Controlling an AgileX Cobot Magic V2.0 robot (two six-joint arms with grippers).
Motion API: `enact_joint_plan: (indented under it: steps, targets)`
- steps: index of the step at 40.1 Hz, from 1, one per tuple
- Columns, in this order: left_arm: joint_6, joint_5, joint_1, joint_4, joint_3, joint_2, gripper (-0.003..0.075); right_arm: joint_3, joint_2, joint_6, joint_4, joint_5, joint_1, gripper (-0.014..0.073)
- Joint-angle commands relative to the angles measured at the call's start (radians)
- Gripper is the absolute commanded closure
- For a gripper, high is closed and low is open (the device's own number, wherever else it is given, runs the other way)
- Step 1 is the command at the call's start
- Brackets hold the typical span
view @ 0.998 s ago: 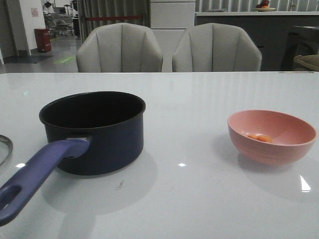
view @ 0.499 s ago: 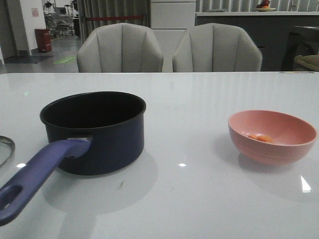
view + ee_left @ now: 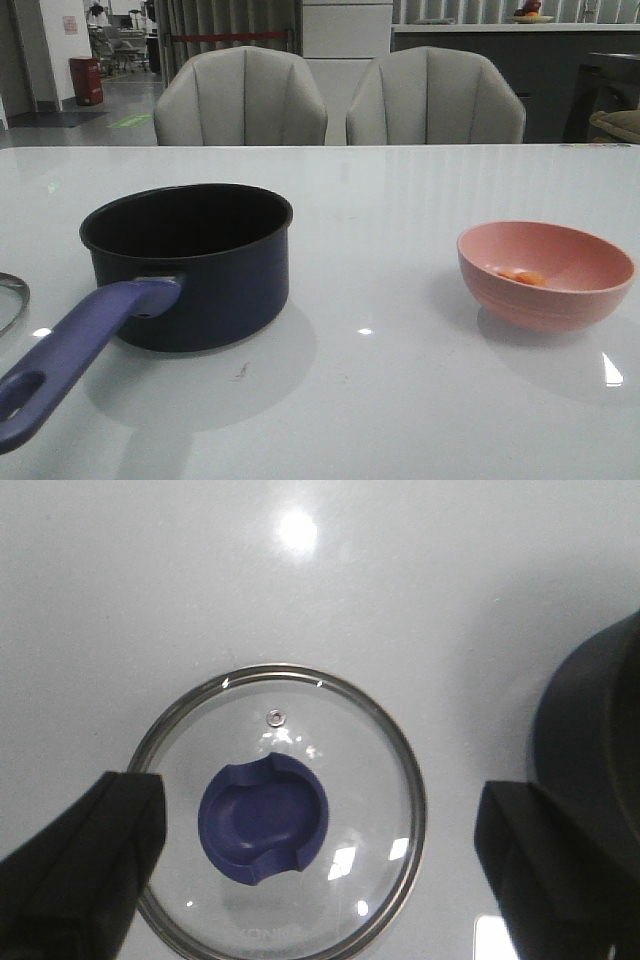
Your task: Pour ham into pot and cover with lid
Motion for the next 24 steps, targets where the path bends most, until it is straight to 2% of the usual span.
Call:
enact_joint_plan:
  steps: [1,8,15,24]
  targets:
    - [0.004,-0.099,-0.021,-0.008,0.041,-0.138,0.0083,-0.004,-0.019,0.0,-0.009,-0.089,-0.007,0.0442]
    - [0.004,-0.247,-0.042,-0.042,0.202,-0.371,0.0083,-0.004,-0.019,0.0,-0.009,-0.089,-0.007,0.0442]
    - [0.004,-0.374,-0.106,-0.055,0.367,-0.623,0.0083,-0.004,-0.019,0.0,-0.009,-0.089,-0.007,0.0442]
    - [0.004,-0.399,-0.168,-0.022,0.517,-0.888,0.0083,-0.004,-0.018,0.0,-0.009,-0.089,-0.007,0.0442]
